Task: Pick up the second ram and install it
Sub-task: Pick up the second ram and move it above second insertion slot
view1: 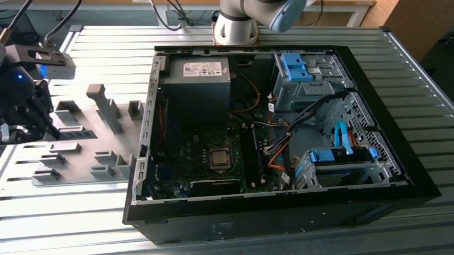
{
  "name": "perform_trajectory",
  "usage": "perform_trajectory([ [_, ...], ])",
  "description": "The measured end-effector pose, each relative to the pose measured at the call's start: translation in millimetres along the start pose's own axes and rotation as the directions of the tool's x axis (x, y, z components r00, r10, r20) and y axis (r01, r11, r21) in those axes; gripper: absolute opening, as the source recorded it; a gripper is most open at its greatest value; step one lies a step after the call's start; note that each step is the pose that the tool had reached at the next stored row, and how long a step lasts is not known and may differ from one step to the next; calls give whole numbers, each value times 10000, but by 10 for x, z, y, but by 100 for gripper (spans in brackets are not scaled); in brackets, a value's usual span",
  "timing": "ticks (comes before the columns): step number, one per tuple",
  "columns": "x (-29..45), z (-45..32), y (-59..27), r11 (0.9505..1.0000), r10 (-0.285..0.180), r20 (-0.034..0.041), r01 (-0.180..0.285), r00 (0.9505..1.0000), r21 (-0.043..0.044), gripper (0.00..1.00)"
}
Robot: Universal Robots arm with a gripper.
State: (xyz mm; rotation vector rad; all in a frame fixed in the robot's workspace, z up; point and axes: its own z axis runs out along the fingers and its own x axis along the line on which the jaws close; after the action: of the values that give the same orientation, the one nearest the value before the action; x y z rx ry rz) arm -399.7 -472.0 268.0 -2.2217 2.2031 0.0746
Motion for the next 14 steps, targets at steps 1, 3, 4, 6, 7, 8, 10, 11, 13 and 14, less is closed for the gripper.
perform_trajectory([
  [1, 0, -4, 0, 10000, 0, -1, 0, 10000, -1, 14],
  [3, 0, -9, 0, 10000, 0, 0, 0, 10000, 0, 14],
  [4, 0, -12, 0, 10000, 0, -1, 0, 10000, -1, 14],
  [6, -1, -17, 1, 10000, 0, 0, 0, 10000, 0, 14],
  [7, -1, -19, 1, 10000, 0, 0, 0, 10000, 0, 14],
  [8, -1, -20, 1, 10000, 0, 0, 0, 10000, 1, 14],
  [10, -1, -25, 1, 10000, 0, -1, 0, 10000, -1, 14],
  [11, -1, -27, 1, 10000, 0, 0, 0, 10000, -1, 14],
  [13, -1, -36, 1, 10000, 0, 0, 0, 10000, -1, 14],
  [14, -1, -38, 1, 10000, 0, -1, 0, 10000, -1, 14],
])
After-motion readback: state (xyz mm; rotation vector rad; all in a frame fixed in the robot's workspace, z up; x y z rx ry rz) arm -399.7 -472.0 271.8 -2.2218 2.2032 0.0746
